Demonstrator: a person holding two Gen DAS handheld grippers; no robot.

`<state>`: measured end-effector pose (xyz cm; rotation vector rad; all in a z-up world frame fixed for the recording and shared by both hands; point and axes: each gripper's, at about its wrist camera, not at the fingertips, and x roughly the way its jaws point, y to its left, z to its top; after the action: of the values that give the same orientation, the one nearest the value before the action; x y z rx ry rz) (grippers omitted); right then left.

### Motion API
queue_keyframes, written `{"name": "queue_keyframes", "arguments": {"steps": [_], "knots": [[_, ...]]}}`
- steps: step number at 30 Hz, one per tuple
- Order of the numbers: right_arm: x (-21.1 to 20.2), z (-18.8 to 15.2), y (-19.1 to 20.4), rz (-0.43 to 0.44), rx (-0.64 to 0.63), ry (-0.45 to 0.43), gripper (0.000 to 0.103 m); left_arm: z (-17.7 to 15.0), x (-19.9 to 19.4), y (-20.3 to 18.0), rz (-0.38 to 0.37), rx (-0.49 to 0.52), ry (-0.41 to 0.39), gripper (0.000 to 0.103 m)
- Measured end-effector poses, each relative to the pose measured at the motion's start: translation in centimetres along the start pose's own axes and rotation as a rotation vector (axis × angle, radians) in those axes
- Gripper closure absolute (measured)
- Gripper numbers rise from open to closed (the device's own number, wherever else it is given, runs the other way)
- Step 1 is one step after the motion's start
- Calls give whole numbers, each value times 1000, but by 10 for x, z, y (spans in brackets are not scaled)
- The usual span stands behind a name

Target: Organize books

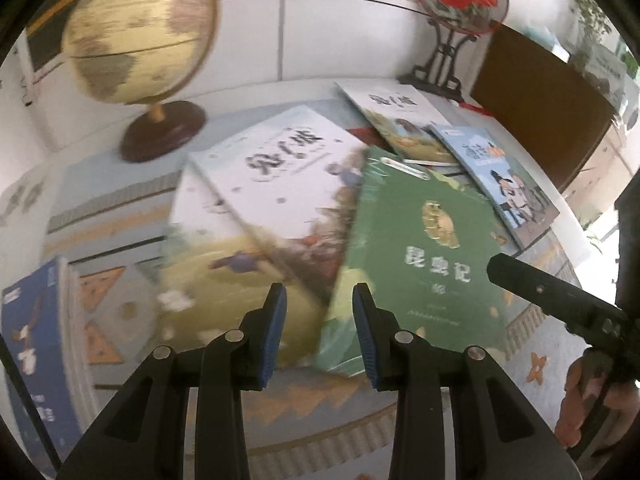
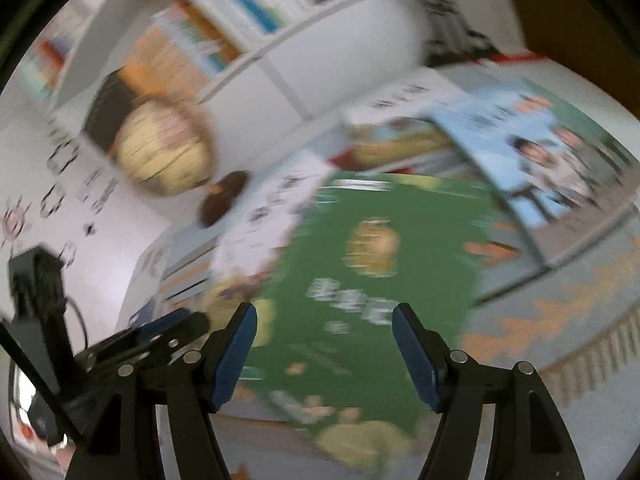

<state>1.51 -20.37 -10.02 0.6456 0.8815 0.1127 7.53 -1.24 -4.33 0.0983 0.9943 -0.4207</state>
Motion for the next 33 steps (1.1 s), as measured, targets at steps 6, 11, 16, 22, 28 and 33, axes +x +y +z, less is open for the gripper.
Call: {"name": "queue_keyframes", "arguments": {"steps": [6, 11, 16, 22, 28, 33], "knots": [[6, 4, -36, -44, 113, 9, 35, -6, 30, -19, -79, 31, 41, 72], [9, 4, -33, -27, 87, -14, 24, -5, 32, -30, -71, 81, 33, 72], [13, 3, -27, -38, 51, -17, 23, -6, 30, -33, 19, 94, -3, 72], [12, 2, -26, -42, 65, 27, 23, -4, 37, -27, 60, 88, -1, 72], [15, 1, -24, -4, 55, 8, 14, -5, 39, -24, 24, 76, 15, 69], [22, -2, -10, -5, -48, -24, 10, -23, 30, -38, 119, 162, -63, 69]]}}
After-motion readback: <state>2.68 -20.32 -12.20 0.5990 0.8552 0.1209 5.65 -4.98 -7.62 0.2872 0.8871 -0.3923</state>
